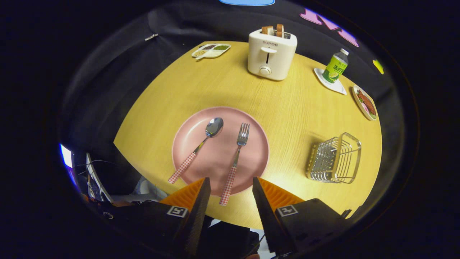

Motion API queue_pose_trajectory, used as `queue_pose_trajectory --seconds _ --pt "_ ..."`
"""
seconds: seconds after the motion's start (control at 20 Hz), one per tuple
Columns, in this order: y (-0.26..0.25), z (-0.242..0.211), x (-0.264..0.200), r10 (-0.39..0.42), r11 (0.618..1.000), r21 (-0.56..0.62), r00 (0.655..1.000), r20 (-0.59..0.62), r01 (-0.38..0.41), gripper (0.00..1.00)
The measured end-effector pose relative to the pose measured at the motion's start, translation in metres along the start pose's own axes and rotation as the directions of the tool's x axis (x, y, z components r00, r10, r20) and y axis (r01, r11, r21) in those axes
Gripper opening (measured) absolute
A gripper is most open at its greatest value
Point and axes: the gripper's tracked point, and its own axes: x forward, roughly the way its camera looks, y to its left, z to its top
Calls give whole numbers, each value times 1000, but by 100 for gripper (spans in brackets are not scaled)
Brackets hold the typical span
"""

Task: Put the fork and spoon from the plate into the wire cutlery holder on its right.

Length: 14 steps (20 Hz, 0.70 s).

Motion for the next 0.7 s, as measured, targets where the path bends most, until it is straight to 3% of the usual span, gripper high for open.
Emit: queue_pose_trajectory --seconds 0.1,0.25,0.4,0.55,0.7 --pt "-1 -9 19 -19 1000 8 999 -49 20 64" --pt "7 -17 39 -16 999 39 995 -94 20 64" --pt "3 -24 54 -52 996 61 989 -141 61 25" --pt "6 -15 46 -27 992 117 989 -144 44 13" --pt "5 -4 22 25 990 140 993 -112 -10 14"
